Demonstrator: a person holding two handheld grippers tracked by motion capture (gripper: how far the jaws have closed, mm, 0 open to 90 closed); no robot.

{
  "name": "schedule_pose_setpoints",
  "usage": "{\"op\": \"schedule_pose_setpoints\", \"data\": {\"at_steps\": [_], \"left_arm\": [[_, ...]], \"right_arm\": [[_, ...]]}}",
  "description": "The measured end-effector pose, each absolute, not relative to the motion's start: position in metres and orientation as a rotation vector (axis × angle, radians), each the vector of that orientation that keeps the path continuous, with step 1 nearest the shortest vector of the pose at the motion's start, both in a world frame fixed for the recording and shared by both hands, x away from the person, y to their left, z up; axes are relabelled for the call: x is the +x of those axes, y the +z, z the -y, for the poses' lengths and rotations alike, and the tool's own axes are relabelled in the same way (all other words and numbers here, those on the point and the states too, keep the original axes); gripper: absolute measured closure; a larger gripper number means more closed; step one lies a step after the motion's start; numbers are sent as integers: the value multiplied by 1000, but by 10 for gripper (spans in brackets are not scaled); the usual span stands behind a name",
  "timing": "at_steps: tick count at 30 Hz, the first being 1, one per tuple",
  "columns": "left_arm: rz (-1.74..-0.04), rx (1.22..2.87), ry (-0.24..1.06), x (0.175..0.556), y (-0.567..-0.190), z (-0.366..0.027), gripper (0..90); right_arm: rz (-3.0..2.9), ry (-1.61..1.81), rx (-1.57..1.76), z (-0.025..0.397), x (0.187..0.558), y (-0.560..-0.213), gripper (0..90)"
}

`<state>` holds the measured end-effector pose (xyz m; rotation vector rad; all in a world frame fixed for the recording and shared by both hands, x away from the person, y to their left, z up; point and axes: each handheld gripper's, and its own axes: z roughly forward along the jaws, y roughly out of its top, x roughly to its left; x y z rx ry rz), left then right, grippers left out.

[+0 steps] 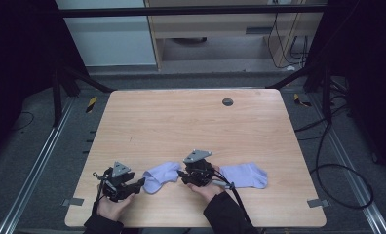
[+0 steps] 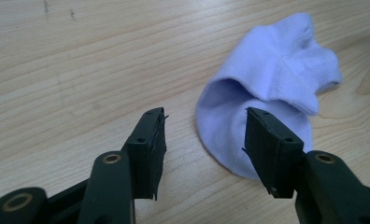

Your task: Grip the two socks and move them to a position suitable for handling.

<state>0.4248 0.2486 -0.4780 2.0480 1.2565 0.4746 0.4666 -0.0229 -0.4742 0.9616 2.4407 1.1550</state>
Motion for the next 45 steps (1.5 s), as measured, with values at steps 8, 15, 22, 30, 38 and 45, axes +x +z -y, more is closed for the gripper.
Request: {"op": "schedule_pose_setpoints", "data": {"at_steps": [8, 15, 22, 30, 38, 45], "left_arm": [[-1236, 2095, 442, 426, -483, -240, 504], [-1234, 2127, 421, 430, -487, -236, 544], [-1244, 2138, 400, 432, -489, -236, 647], [-1221, 2161, 352, 433, -488, -235, 807], [-1180, 2184, 336, 432, -486, -233, 853], [-1151, 2195, 321, 432, -485, -232, 856]], "right_arm": [[-2486, 1137, 935, 7, 469, -485, 604], [-2536, 1144, 881, -6, 467, -491, 630], [-2573, 1101, 851, -15, 466, -498, 689], [-2574, 1067, 870, -17, 463, -496, 829], [-2471, 1247, 939, -9, 463, -475, 829], [-2353, 1321, 1057, -16, 482, -467, 823]]}}
